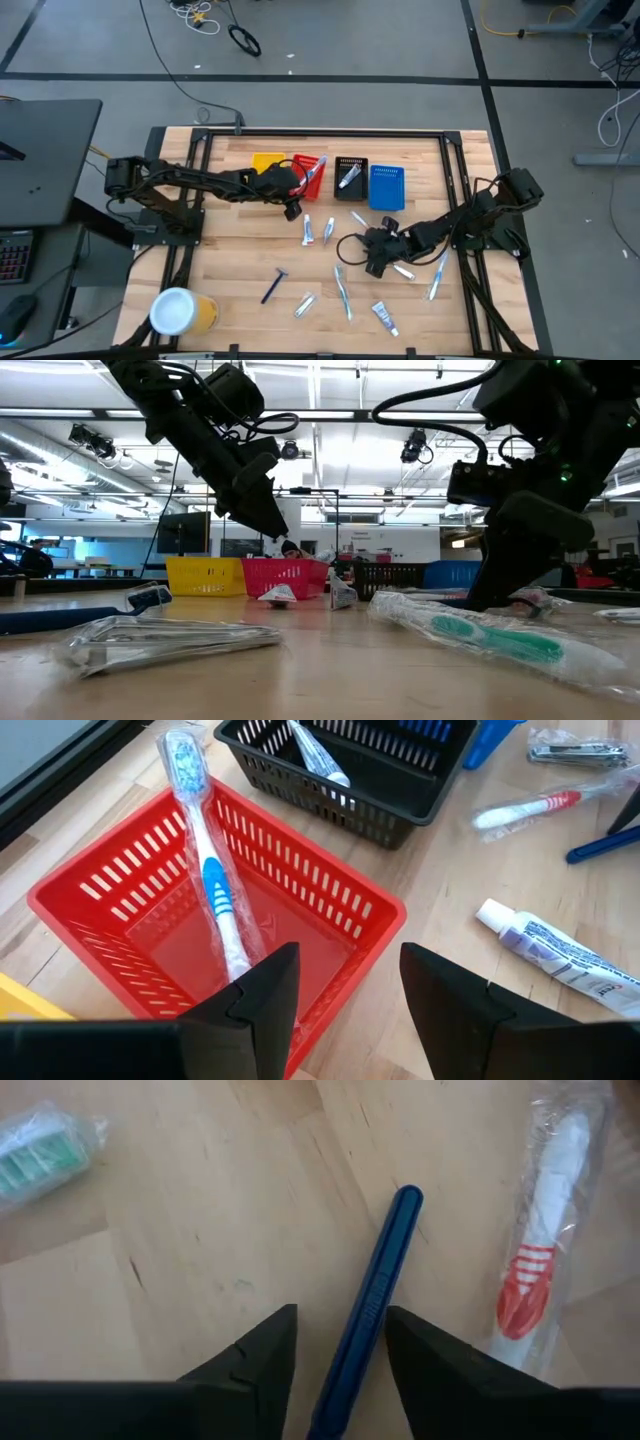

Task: Pick & Place Travel size toiletries
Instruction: Put the blue razor into the blue bin

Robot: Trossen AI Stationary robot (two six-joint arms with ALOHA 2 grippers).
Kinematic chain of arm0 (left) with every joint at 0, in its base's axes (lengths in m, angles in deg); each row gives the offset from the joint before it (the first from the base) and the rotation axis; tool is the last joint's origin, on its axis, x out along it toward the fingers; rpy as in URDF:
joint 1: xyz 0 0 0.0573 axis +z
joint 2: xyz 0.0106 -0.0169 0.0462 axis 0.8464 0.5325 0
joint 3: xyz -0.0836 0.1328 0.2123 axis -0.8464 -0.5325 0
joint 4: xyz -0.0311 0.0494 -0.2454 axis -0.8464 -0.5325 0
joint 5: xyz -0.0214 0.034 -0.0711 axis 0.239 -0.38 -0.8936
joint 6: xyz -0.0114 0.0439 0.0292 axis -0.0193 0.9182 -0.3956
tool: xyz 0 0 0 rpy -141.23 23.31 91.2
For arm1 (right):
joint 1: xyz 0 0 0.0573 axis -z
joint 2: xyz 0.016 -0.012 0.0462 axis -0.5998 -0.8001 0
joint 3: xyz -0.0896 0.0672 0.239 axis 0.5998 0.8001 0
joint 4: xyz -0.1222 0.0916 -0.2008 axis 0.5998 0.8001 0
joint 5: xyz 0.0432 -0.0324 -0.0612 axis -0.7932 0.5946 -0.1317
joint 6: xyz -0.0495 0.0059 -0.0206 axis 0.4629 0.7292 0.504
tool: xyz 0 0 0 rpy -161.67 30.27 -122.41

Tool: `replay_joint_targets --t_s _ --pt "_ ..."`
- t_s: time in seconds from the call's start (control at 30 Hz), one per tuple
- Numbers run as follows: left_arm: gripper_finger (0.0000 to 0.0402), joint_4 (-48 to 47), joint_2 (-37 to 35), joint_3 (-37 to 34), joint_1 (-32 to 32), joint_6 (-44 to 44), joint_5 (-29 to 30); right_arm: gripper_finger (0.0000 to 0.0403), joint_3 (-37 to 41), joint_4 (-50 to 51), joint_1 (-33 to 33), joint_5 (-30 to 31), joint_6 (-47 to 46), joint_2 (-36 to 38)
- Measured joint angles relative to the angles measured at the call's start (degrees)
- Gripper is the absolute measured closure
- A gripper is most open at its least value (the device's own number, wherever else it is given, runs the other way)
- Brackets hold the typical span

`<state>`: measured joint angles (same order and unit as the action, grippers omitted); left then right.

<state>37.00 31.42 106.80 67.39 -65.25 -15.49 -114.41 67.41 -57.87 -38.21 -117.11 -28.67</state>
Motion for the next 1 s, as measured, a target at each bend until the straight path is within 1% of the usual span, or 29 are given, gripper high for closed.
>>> replay_joint_targets --t_s 0.13,0.57,0.7,0.8,0.9,1.0 --pt "0.0219 0.0 0.0 0.0 0.0 0.0 0.0 0.0276 0.0 0.0 0.0 0.0 0.0 0.0" --pt "0.0219 0.0 0.0 0.0 0.0 0.0 0.0 0.0352 0.0 0.0 0.0 0.0 0.0 0.0" --pt "0.0219 0.0 0.0 0.0 0.0 0.0 0.0 0.0357 0.1 -0.6 0.1 -0.1 0.0 0.0" --pt "0.0219 0.0 0.0 0.0 0.0 0.0 0.0 0.0358 0.2 -3.0 0.1 -0.6 0.0 0.0" --pt "0.0219 0.0 0.0 0.0 0.0 0.0 0.0 0.0358 0.2 -4.2 0.4 -0.7 0.0 1.4" --pt "0.0219 0.1 0.0 0.0 0.0 0.0 0.2 0.0359 0.2 -3.0 1.6 -0.4 0.0 3.3"
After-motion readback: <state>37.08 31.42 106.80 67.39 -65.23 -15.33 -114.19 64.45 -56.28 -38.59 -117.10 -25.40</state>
